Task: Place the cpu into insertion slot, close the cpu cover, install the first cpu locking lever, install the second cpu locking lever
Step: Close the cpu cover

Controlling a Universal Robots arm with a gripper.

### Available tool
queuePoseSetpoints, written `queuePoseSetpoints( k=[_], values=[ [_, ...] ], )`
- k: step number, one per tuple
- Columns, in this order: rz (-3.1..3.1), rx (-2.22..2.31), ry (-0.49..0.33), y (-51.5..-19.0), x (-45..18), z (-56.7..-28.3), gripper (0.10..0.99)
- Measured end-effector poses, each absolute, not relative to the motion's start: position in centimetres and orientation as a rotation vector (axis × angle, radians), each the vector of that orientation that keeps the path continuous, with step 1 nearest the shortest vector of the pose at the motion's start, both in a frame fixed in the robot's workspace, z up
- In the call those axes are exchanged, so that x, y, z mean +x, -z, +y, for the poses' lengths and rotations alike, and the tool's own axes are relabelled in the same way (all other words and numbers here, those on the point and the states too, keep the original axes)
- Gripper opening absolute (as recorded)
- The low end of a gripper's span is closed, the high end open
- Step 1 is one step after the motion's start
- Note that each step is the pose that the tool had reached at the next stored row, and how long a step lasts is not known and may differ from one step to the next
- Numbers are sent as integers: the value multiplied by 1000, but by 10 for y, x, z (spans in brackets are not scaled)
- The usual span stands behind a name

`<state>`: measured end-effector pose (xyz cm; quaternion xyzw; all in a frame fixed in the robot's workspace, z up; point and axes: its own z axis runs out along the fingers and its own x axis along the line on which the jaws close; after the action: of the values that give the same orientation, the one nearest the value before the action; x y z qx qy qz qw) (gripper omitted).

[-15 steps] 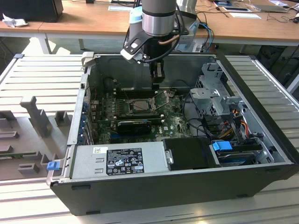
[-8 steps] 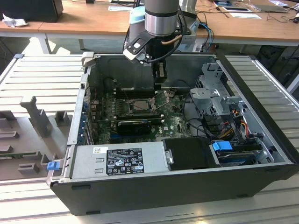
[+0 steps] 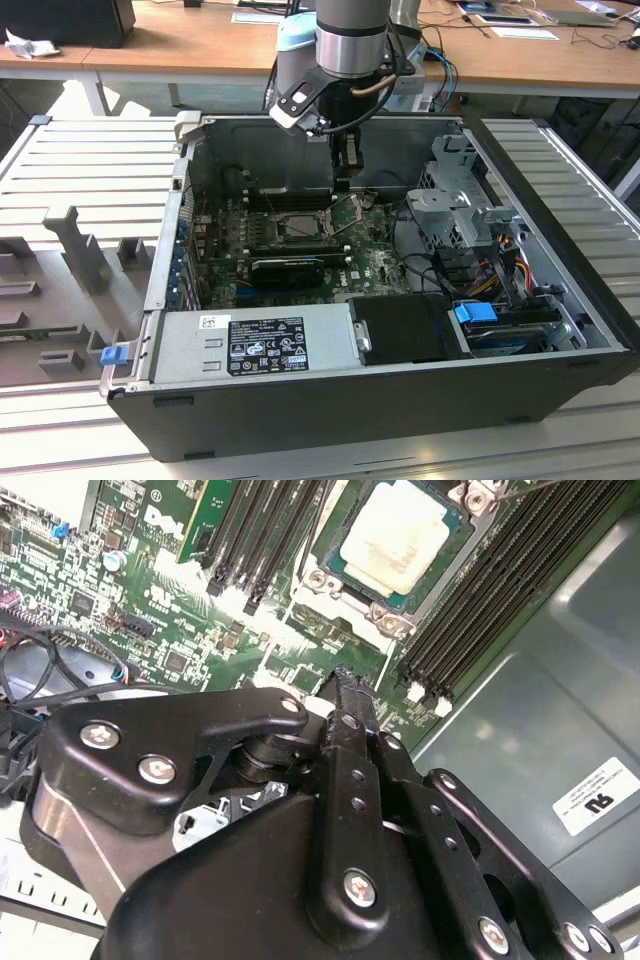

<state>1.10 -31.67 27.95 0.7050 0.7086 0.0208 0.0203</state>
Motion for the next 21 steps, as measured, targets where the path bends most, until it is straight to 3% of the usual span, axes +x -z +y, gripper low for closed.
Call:
queuePoseSetpoints(
  k=[21],
  values=[
    [2198,2187,-65,-278,21,-323,106]
  ],
)
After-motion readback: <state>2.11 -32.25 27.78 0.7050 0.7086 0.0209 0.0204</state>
